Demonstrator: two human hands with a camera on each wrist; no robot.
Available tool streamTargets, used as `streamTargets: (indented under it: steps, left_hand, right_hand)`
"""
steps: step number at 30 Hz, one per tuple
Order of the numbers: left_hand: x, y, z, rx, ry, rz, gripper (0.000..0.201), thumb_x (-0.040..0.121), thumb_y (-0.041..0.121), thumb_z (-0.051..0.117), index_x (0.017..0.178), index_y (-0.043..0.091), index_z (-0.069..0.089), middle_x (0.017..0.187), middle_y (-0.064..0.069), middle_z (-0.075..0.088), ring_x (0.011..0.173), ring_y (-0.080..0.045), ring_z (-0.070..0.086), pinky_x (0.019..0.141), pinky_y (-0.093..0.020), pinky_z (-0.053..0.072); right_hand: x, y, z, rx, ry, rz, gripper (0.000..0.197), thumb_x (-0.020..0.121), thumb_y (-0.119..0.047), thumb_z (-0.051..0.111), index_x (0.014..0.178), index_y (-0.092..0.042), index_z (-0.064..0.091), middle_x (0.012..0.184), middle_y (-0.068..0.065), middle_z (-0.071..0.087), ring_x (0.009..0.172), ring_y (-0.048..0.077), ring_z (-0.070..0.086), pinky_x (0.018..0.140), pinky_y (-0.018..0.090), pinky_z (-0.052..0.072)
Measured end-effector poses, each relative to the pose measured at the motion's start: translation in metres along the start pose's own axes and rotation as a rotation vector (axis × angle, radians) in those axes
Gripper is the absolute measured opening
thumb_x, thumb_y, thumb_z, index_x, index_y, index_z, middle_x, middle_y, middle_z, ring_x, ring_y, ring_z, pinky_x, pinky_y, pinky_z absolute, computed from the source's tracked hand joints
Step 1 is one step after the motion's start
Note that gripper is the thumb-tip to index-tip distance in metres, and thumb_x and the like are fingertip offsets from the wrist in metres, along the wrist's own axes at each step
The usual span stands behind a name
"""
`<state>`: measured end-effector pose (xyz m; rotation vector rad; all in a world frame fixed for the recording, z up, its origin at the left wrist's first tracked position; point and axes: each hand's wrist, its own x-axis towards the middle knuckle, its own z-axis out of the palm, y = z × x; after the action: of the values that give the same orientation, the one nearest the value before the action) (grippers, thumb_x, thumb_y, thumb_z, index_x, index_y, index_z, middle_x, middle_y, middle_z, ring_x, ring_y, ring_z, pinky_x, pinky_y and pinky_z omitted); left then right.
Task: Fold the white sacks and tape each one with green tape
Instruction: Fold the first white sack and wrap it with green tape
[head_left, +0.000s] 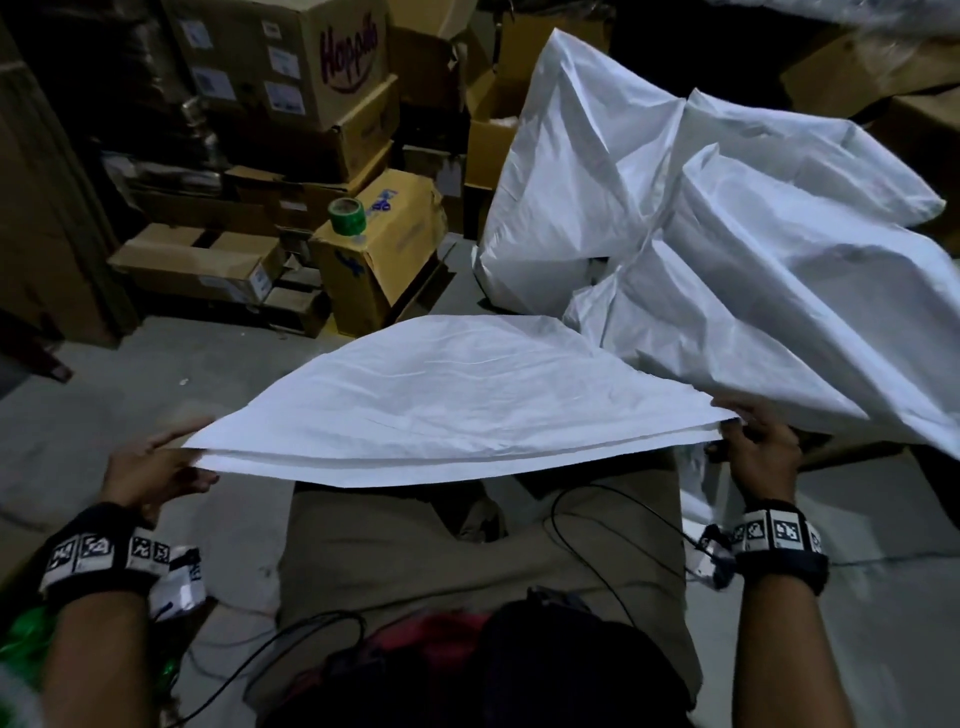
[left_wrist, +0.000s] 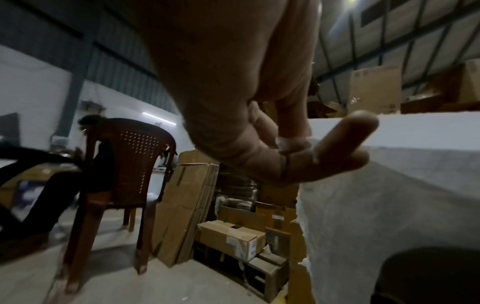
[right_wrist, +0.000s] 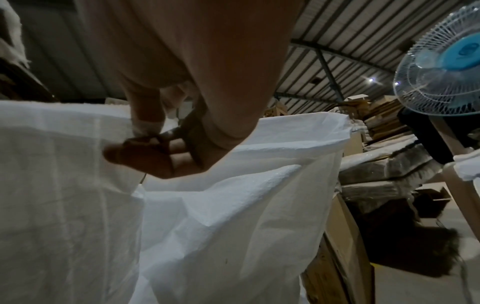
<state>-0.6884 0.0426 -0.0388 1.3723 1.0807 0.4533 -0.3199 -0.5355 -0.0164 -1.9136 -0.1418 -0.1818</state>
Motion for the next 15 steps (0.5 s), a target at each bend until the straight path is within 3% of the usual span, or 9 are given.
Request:
streamTargets:
  steps: [2,4,8,10,12,15]
  left_hand:
    - [-0.003,-0.003,-0.002,-0.037,-0.049,0.028,0.043,0.096,-0.012,0.045,0.133,0.006,0.057,0.064,-0.001,0.072,0.049,-0.015,0.067,0.049,-0.016,0.054]
    - [-0.003,-0.006,-0.005,-0.086,-0.078,0.052,0.041,0.097,-0.011,0.043,0.136,-0.002,0.053,0.068,0.004,0.072,0.051,-0.01,0.064,0.053,-0.013,0.053]
    - [-0.01,-0.009,-0.007,-0.149,-0.111,0.097,0.044,0.096,-0.014,0.043,0.138,-0.003,0.05,0.08,0.01,0.075,0.062,-0.003,0.065,0.066,-0.012,0.055]
    - [-0.017,-0.008,-0.007,-0.148,-0.15,0.145,0.052,0.089,-0.021,0.045,0.136,0.001,0.05,0.096,0.009,0.077,0.079,-0.002,0.07,0.078,-0.015,0.057]
    - [-0.017,-0.008,-0.006,-0.112,-0.151,0.199,0.059,0.08,-0.024,0.05,0.133,0.002,0.053,0.111,0.009,0.074,0.093,-0.003,0.07,0.091,-0.02,0.055]
    - [-0.009,-0.008,-0.001,-0.02,-0.058,0.255,0.053,0.083,-0.024,0.054,0.133,-0.005,0.057,0.102,0.017,0.075,0.094,-0.001,0.067,0.092,-0.018,0.054]
  right_hand:
    - [0.007,0.008,-0.008,0.028,-0.047,0.009,0.026,0.093,-0.001,0.06,0.102,-0.02,0.075,0.079,-0.002,0.072,0.054,0.014,0.062,0.065,0.041,0.057]
    - [0.012,0.015,-0.015,0.026,-0.09,0.009,0.028,0.093,-0.003,0.061,0.102,-0.023,0.078,0.088,0.01,0.072,0.059,0.018,0.064,0.072,0.046,0.059]
    - [0.017,0.022,-0.025,0.03,-0.163,-0.021,0.034,0.097,0.002,0.055,0.114,-0.019,0.074,0.109,0.023,0.07,0.077,0.021,0.065,0.069,0.022,0.058]
    - [0.018,0.025,-0.027,0.055,-0.21,-0.019,0.034,0.099,0.005,0.052,0.123,-0.012,0.068,0.122,0.023,0.066,0.092,0.019,0.064,0.076,0.017,0.057]
    - [0.017,0.024,-0.027,0.066,-0.254,-0.018,0.043,0.095,0.014,0.051,0.126,-0.012,0.066,0.126,0.02,0.064,0.094,0.008,0.064,0.083,0.014,0.054]
    - [0.017,0.02,-0.026,0.031,-0.242,-0.034,0.06,0.086,0.023,0.054,0.125,-0.021,0.066,0.125,0.015,0.065,0.096,-0.001,0.064,0.087,0.009,0.05]
